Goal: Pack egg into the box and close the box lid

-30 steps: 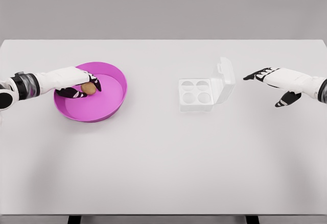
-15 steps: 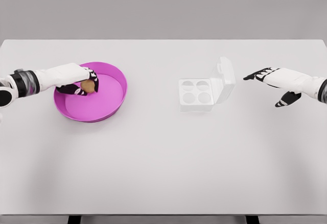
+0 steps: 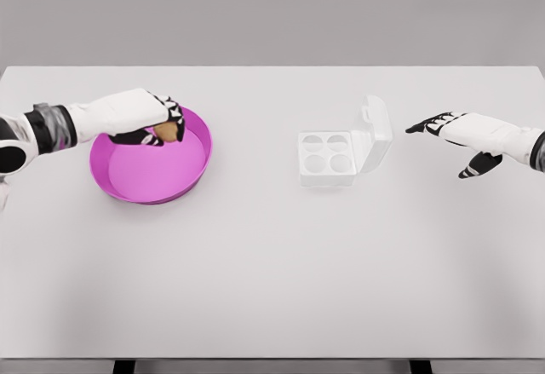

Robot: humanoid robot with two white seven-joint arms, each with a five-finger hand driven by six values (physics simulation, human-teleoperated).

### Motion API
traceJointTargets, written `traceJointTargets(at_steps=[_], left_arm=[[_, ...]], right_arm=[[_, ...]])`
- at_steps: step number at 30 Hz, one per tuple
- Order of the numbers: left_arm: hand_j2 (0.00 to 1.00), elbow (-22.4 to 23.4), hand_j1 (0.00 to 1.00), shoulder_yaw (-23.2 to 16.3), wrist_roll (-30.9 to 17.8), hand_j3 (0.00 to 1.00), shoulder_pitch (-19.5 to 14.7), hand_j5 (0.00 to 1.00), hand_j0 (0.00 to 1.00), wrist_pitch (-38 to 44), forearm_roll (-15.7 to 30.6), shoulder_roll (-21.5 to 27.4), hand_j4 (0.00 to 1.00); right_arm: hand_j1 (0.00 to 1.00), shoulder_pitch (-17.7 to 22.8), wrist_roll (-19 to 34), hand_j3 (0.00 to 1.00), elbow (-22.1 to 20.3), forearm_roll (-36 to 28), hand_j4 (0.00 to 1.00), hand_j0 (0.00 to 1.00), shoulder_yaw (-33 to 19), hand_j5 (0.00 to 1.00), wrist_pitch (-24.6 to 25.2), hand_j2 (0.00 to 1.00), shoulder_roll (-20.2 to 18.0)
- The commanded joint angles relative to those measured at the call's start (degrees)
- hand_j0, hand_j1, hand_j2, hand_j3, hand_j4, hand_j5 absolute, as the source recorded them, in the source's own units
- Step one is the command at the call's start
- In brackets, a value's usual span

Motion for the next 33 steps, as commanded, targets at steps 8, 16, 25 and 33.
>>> traceJointTargets(at_steps=[8, 16, 25, 33], left_arm=[[0.35, -3.3, 0.35, 0.3, 0.0, 0.35, 0.0, 0.35, 0.35, 0.2, 0.4, -0.5, 0.35], [0.35, -5.1, 0.35, 0.2, 0.0, 0.35, -0.2, 0.35, 0.35, 0.2, 0.7, -1.5, 0.35], [0.35, -5.1, 0.35, 0.2, 0.0, 0.35, -0.3, 0.35, 0.35, 0.2, 0.7, -5.3, 0.35], [0.36, -5.1, 0.36, -0.3, 0.0, 0.36, -0.4, 0.36, 0.36, 0.2, 0.4, -9.2, 0.36]], right_arm=[[1.00, 0.3, 0.0, 1.00, -2.1, -0.5, 1.00, 1.00, -0.1, 1.00, 0.2, 1.00, -0.2], [1.00, 0.8, 0.0, 1.00, -2.2, -0.9, 1.00, 1.00, -0.7, 1.00, 0.2, 1.00, -2.2], [1.00, 1.3, 0.0, 1.00, -3.4, -1.0, 1.00, 1.00, -1.0, 1.00, 0.2, 1.00, -3.7], [1.00, 2.2, 0.0, 1.00, -5.7, -1.2, 1.00, 1.00, -1.0, 1.00, 0.2, 1.00, -3.8]])
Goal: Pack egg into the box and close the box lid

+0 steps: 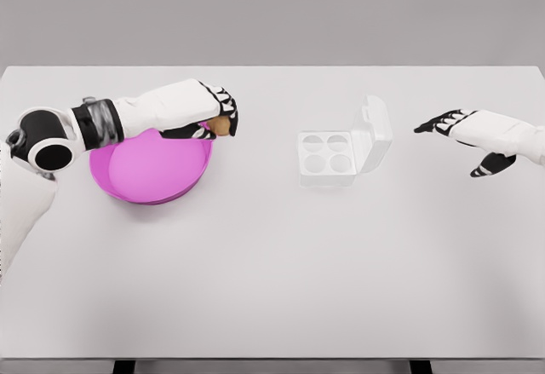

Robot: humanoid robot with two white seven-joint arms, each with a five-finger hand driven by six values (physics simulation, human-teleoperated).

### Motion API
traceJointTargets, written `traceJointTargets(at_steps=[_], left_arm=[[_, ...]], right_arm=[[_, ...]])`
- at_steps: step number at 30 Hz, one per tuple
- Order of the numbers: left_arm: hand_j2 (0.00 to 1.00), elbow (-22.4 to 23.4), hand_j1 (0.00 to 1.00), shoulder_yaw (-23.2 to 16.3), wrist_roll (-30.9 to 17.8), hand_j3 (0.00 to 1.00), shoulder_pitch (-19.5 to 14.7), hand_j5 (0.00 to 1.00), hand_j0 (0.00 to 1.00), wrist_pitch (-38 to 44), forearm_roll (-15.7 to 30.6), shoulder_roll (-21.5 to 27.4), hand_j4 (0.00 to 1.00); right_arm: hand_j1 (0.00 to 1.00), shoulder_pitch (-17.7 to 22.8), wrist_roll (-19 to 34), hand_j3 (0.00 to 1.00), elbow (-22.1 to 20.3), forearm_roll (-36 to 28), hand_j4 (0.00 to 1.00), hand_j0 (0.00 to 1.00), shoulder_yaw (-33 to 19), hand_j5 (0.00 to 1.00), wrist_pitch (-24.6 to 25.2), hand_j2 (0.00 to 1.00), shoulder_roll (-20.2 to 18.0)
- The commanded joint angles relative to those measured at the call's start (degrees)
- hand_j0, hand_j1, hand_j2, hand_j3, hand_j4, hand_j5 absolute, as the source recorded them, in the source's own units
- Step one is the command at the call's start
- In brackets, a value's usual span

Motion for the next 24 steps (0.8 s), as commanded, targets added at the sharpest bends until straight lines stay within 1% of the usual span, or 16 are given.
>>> traceJointTargets(at_steps=[1, 7, 11, 17, 24], left_arm=[[0.36, 0.0, 0.36, -0.2, 0.0, 0.36, 0.0, 0.36, 0.36, 0.2, 0.4, -1.5, 0.36], [0.36, 0.2, 0.36, -0.6, 0.0, 0.36, 0.0, 0.36, 0.36, 0.2, -0.4, -4.3, 0.36], [0.36, 0.6, 0.36, -0.6, 0.0, 0.36, 0.0, 0.36, 0.36, 0.2, -1.3, -7.1, 0.36], [0.36, 1.0, 0.36, -0.4, 0.0, 0.36, 0.0, 0.36, 0.36, 0.2, -4.0, -11.0, 0.36], [0.36, 2.3, 0.36, -0.4, 0.0, 0.36, 0.0, 0.36, 0.36, 0.2, -5.7, -14.1, 0.36]], right_arm=[[1.00, 0.0, 0.0, 1.00, -0.3, -0.3, 1.00, 1.00, 0.0, 1.00, 0.2, 1.00, -0.1], [1.00, 0.2, 0.0, 1.00, -0.3, -0.3, 1.00, 1.00, 0.0, 1.00, 0.2, 1.00, -0.1], [1.00, 0.2, 0.0, 1.00, -0.3, -0.3, 1.00, 1.00, 0.0, 1.00, 0.2, 1.00, -0.1], [1.00, 0.2, 0.0, 1.00, -0.3, -0.3, 1.00, 1.00, 0.0, 1.00, 0.2, 1.00, 0.0], [1.00, 0.2, 0.0, 1.00, -0.4, -0.2, 1.00, 1.00, 0.0, 1.00, 0.2, 1.00, -0.1]])
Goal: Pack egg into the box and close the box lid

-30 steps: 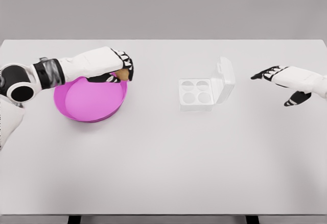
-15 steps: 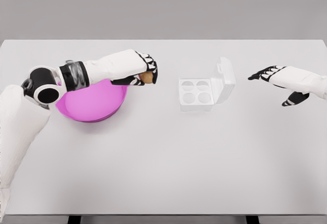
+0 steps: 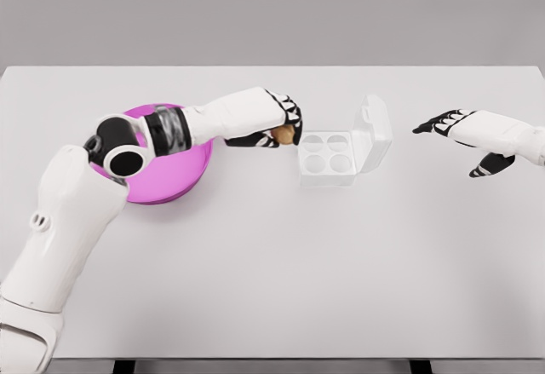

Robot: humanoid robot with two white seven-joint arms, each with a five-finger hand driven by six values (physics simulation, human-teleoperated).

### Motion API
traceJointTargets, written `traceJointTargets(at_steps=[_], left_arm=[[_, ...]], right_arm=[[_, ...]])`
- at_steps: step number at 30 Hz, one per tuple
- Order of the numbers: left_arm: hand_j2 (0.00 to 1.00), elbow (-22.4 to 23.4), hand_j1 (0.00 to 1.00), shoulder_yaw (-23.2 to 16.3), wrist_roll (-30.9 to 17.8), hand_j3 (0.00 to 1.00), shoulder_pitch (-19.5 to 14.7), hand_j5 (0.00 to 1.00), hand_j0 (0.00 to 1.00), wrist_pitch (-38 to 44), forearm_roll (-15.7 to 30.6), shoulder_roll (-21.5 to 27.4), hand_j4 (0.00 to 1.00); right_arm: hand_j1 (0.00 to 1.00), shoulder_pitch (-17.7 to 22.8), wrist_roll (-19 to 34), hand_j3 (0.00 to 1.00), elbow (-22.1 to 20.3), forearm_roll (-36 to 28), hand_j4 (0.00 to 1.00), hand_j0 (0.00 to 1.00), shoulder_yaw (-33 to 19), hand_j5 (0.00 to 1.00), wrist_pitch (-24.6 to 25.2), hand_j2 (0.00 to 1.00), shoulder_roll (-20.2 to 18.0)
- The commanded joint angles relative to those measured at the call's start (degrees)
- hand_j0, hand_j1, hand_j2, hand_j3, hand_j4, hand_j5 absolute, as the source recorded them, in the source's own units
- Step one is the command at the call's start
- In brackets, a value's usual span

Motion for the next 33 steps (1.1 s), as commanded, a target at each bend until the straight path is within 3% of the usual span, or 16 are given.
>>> traceJointTargets(at_steps=[1, 16, 33], left_arm=[[0.36, 0.5, 0.36, 0.1, 0.0, 0.36, 0.0, 0.36, 0.36, 0.2, -0.6, -1.6, 0.36], [0.36, 5.8, 0.36, 0.1, 0.0, 0.36, -0.3, 0.36, 0.36, 0.2, -3.1, -6.9, 0.36], [0.36, 15.4, 0.36, 0.1, 0.0, 0.36, -2.6, 0.36, 0.36, 0.2, -4.7, -11.0, 0.36]], right_arm=[[1.00, 0.0, 0.0, 1.00, -0.1, -0.3, 1.00, 1.00, 0.0, 1.00, 0.2, 1.00, -0.1], [1.00, 0.0, 0.0, 1.00, -0.1, -0.3, 1.00, 1.00, 0.0, 1.00, 0.2, 1.00, -0.1], [1.00, 0.0, 0.0, 1.00, -0.1, -0.3, 1.00, 1.00, 0.0, 1.00, 0.2, 1.00, 0.3]])
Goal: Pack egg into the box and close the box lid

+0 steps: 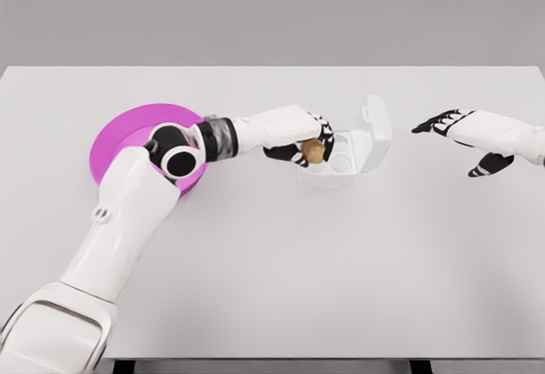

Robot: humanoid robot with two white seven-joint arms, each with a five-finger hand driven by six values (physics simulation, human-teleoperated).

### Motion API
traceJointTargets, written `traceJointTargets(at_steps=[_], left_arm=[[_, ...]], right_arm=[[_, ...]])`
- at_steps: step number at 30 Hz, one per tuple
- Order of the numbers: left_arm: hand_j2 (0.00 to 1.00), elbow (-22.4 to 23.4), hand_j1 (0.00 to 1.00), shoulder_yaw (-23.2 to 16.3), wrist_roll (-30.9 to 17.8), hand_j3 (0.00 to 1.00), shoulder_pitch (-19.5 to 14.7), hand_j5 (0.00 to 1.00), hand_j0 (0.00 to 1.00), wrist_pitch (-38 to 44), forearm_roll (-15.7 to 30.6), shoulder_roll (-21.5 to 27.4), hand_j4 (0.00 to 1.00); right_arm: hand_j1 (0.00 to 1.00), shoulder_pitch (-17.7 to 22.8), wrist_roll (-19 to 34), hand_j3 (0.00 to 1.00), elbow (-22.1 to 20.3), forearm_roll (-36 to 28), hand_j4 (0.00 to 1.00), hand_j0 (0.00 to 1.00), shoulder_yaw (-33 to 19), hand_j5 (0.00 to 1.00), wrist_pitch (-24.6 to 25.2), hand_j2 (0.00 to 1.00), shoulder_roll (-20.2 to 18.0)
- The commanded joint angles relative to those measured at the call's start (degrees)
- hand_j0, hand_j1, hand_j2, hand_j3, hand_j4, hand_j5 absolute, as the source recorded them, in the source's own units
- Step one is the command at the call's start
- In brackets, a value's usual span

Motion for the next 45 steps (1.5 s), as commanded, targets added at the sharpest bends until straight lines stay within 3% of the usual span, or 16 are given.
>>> traceJointTargets(at_steps=[1, 11, 27, 40, 45], left_arm=[[0.36, 0.9, 0.36, 0.0, 0.0, 0.36, 0.0, 0.36, 0.36, 0.2, 0.3, -0.6, 0.36], [0.39, 0.9, 0.39, -0.1, 0.0, 0.39, -0.8, 0.39, 0.39, 0.2, -0.2, -1.2, 0.39], [0.69, 2.0, 0.69, 0.5, 0.0, 0.69, -1.3, 0.69, 0.69, 0.2, -0.1, -1.2, 0.69], [0.87, 1.9, 0.87, 0.9, 0.0, 0.87, -1.4, 0.87, 0.87, 0.2, 0.1, -1.2, 0.87], [0.97, 1.7, 0.97, 2.1, 0.0, 0.97, -1.8, 0.97, 0.97, 0.2, 0.5, -0.8, 0.97]], right_arm=[[1.00, 0.0, 0.0, 1.00, 0.0, -0.3, 1.00, 1.00, 0.0, 1.00, 0.2, 1.00, 0.0], [1.00, 0.0, 0.0, 1.00, 0.0, -0.3, 1.00, 1.00, 0.0, 1.00, 0.2, 1.00, -0.1], [1.00, 0.0, 0.0, 1.00, 0.0, -0.3, 1.00, 1.00, 0.1, 1.00, 0.2, 1.00, -0.2], [1.00, 0.0, 0.0, 1.00, 0.0, -0.3, 1.00, 1.00, 0.1, 1.00, 0.2, 1.00, 0.1], [1.00, 0.7, 0.0, 1.00, -2.8, -0.3, 1.00, 1.00, 0.1, 1.00, 0.2, 1.00, 0.3]])
